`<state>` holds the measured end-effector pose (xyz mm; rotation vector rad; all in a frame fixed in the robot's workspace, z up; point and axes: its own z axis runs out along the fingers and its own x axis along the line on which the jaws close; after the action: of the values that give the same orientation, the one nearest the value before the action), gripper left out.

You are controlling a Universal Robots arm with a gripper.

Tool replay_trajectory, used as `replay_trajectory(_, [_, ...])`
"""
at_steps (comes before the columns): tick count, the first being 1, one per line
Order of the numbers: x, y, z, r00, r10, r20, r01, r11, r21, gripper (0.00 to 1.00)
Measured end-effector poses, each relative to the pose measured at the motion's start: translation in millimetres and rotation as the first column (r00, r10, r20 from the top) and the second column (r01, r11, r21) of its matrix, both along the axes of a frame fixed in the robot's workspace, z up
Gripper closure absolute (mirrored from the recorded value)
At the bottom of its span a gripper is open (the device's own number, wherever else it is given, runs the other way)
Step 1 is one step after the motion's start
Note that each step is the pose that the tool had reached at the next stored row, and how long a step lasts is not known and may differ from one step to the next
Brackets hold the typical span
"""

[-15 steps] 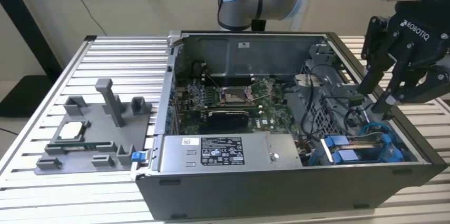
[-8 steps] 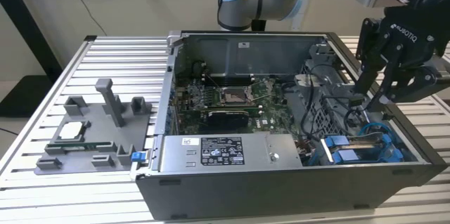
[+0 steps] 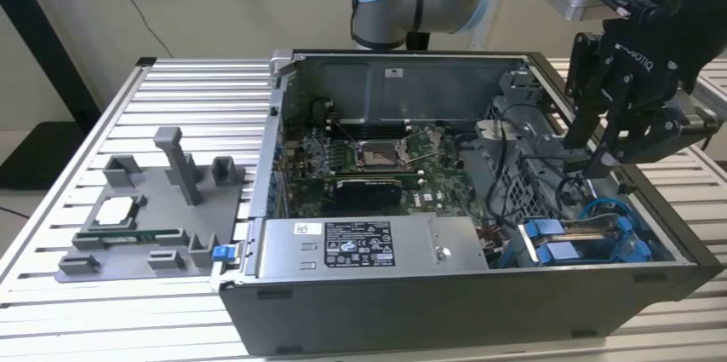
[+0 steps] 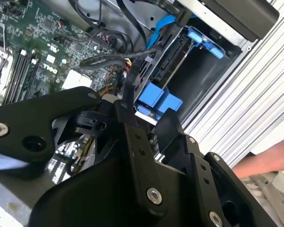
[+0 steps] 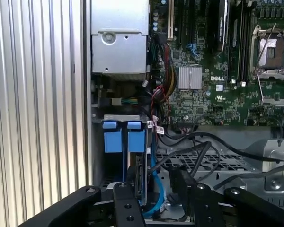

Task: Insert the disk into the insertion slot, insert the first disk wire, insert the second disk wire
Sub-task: 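Insert the disk into the insertion slot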

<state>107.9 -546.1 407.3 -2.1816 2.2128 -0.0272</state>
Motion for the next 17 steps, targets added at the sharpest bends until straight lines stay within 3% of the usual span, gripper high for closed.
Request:
replay_trajectory(7, [-0.1, 3.3, -2.7, 1.0000, 0.000, 0.0038, 0.000, 1.0000, 0.0014, 0.00])
replay_trajectory(17, [-0.1, 4.0, -4.2, 1.0000, 0.000, 0.0055, 0.000, 1.0000, 0.0037, 0.00])
